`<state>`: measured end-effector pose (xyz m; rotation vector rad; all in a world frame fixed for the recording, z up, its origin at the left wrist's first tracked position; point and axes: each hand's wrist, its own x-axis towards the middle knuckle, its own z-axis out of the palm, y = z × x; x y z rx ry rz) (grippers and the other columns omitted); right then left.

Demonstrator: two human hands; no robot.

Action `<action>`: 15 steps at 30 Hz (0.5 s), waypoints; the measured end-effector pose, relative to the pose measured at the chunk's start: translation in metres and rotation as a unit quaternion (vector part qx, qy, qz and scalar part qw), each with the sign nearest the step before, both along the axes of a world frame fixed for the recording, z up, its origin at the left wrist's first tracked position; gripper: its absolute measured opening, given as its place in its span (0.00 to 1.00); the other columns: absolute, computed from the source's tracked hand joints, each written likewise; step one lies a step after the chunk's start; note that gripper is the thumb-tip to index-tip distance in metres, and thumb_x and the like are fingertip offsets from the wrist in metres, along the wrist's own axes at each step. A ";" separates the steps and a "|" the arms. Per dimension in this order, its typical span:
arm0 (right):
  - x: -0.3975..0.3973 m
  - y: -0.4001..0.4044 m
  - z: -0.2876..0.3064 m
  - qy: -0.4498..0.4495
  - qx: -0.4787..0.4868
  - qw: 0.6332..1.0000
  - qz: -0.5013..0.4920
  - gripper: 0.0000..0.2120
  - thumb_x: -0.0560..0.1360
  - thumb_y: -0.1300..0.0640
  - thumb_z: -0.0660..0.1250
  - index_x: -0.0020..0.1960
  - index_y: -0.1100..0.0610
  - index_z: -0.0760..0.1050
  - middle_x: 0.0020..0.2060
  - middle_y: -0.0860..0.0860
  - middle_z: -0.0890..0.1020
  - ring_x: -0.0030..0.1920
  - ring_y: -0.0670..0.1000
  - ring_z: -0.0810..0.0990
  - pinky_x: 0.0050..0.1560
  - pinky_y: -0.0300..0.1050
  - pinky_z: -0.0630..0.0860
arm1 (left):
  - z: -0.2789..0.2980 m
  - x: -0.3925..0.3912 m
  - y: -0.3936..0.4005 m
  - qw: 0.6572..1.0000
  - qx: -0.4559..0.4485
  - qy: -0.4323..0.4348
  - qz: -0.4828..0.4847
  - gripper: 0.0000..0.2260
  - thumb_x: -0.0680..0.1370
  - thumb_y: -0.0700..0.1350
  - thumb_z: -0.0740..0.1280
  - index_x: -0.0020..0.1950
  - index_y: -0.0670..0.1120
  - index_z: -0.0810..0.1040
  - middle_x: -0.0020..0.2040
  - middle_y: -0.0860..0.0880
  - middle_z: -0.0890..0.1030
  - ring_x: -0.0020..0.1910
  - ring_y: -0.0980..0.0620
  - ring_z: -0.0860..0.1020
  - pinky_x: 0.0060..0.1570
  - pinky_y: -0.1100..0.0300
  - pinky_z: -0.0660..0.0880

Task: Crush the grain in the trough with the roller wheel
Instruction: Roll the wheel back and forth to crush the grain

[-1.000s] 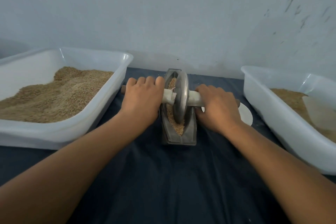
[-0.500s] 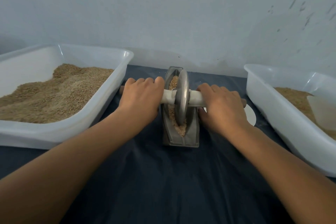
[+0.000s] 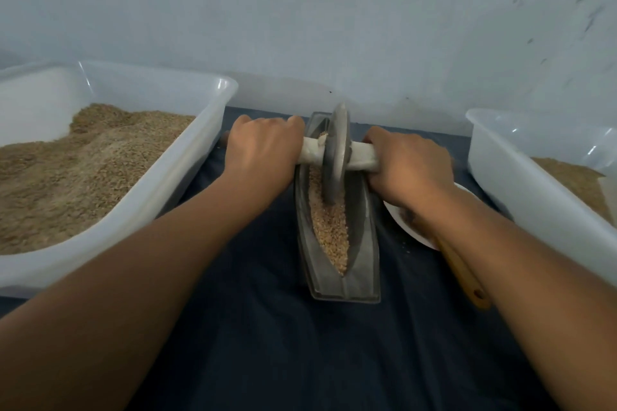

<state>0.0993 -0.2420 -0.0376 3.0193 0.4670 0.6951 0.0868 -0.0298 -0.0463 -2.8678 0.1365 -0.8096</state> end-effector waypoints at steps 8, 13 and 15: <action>0.018 0.010 0.013 -0.011 -0.038 0.999 -0.003 0.13 0.71 0.52 0.70 0.54 0.47 0.74 0.36 0.46 0.72 0.38 0.54 0.71 0.31 0.44 0.57 | -0.006 0.014 0.009 0.999 -0.048 0.000 -0.007 0.13 0.76 0.46 0.69 0.47 0.49 0.64 0.37 0.52 0.70 0.35 0.49 0.69 0.42 0.54 0.65; 0.002 0.005 0.003 -0.026 -0.008 1.000 0.011 0.11 0.73 0.52 0.69 0.54 0.47 0.73 0.42 0.48 0.80 0.39 0.55 0.74 0.34 0.47 0.61 | -0.008 -0.005 0.005 0.999 -0.028 -0.029 -0.009 0.16 0.74 0.44 0.71 0.48 0.50 0.63 0.39 0.51 0.71 0.36 0.49 0.69 0.42 0.53 0.64; -0.009 0.002 -0.004 -0.031 0.004 0.999 0.011 0.11 0.74 0.51 0.68 0.54 0.48 0.71 0.43 0.48 0.80 0.41 0.56 0.77 0.35 0.48 0.61 | -0.007 -0.015 0.001 0.999 -0.012 -0.034 -0.012 0.15 0.73 0.43 0.71 0.50 0.49 0.65 0.42 0.50 0.75 0.38 0.48 0.73 0.42 0.53 0.63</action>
